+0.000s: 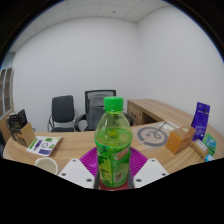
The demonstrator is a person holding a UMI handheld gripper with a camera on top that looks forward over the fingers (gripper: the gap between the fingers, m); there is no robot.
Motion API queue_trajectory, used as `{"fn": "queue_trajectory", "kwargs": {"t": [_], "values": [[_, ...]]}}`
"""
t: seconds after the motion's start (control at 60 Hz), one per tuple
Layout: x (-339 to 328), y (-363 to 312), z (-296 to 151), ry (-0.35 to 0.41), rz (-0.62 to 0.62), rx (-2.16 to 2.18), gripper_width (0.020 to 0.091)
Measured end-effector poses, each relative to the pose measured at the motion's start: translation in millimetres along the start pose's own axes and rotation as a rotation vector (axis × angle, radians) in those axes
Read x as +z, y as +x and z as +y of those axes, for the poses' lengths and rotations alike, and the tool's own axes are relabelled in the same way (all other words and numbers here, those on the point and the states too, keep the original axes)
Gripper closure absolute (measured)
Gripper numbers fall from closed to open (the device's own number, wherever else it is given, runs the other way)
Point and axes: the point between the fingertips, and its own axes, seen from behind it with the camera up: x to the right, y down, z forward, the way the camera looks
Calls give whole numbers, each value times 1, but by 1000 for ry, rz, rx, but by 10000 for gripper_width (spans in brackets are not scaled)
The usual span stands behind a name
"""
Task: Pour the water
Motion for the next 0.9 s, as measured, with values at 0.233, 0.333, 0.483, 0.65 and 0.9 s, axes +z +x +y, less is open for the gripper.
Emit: {"fn": "queue_trajectory", "kwargs": {"t": [0.233,0.333,0.483,0.65,0.9], "values": [[-4,-1,4,47,-22,-2,639],[-5,0,5,23,-6,9,566],[-27,4,25,-72,15,-10,343],[-100,4,45,-152,36,4,335],[-241,-24,26,-225,34,26,346]]}}
